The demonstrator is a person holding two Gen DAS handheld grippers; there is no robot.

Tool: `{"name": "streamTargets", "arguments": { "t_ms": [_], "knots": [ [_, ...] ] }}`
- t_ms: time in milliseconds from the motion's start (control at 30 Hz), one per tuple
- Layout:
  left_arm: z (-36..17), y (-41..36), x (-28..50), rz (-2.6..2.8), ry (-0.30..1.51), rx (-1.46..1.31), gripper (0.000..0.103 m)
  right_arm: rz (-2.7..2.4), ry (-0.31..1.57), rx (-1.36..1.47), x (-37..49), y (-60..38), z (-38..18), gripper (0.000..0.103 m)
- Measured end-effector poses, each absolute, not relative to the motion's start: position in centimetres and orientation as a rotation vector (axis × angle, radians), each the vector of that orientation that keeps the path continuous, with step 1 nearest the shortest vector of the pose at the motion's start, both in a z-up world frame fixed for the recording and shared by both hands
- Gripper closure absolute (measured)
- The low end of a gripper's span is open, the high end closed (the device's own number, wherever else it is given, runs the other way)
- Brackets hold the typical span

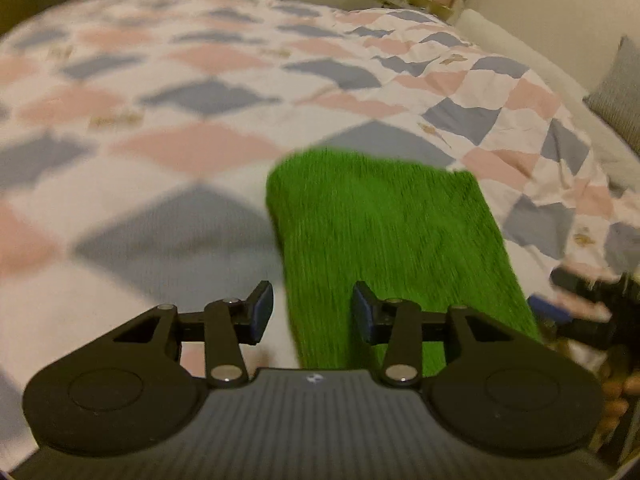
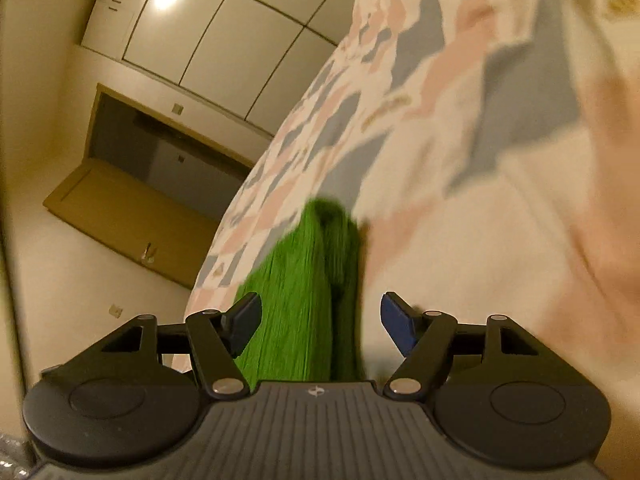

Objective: Fold clothes

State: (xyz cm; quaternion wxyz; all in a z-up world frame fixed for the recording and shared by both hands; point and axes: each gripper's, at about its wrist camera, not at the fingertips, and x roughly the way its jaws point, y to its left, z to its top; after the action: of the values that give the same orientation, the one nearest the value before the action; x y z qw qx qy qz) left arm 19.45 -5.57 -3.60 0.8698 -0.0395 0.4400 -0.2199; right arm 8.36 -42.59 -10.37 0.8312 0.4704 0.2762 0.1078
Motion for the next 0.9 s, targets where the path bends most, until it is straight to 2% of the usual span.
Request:
{"name": "streamTargets", "arguments": {
  "t_ms": [100,167,200,233,300,400,500,567,633,667,700,800,900],
  "knots": [
    [-4.3,-4.3,17.3,-0.467,0.955,-0.163,0.061,0.257,0.637,1.007,6.0,-40.8,-10.7,0.038],
    [-4.9,-4.3,16.3,-0.492,0.975,-0.198,0.062,0.268,0.683,0.995,5.5,-39.5,-11.1,0.044],
    [-5.2,-4.4,16.0,-0.507,0.986,-0.209,0.064,0.275,0.701,0.982,5.5,-38.8,-11.3,0.064],
    [-5.4,-4.7,15.5,-0.518,0.993,-0.21,0.072,0.269,0.709,0.965,5.6,-38.3,-11.3,0.088],
    [-5.0,-6.0,14.3,-0.512,0.954,-0.114,0.076,0.24,0.708,0.901,5.7,-37.6,-10.6,0.094],
    [-4.5,-7.6,12.7,-0.521,0.915,-0.023,0.077,0.173,0.678,0.776,5.3,-37.2,-8.2,0.095],
    [-5.7,-9.0,11.2,-0.493,0.897,0.106,0.075,0.09,0.738,0.642,5.5,-36.5,-8.7,0.096],
    [-5.6,-8.5,10.6,-0.477,0.897,0.087,0.075,0.084,0.759,0.683,4.8,-36.3,-10.6,0.094],
    [-4.8,-7.8,9.9,-0.474,0.876,0.069,0.076,0.063,0.723,0.71,3.7,-36.3,-10.5,0.084],
    [-4.1,-7.4,9.4,-0.472,0.846,0.077,0.077,0.053,0.704,0.712,3.1,-36.2,-10.1,0.073],
    [-3.4,-7.2,8.9,-0.473,0.813,0.085,0.078,0.043,0.678,0.705,2.4,-36.2,-9.4,0.07],
    [-2.3,-7.0,7.7,-0.519,0.741,0.078,0.078,0.036,0.595,0.635,0.5,-35.6,-7.1,0.07],
    [-3.9,-8.4,7.6,-0.528,0.786,0.115,0.078,0.111,0.563,0.579,-0.7,-34.2,-6.2,0.07]
  ]
}}
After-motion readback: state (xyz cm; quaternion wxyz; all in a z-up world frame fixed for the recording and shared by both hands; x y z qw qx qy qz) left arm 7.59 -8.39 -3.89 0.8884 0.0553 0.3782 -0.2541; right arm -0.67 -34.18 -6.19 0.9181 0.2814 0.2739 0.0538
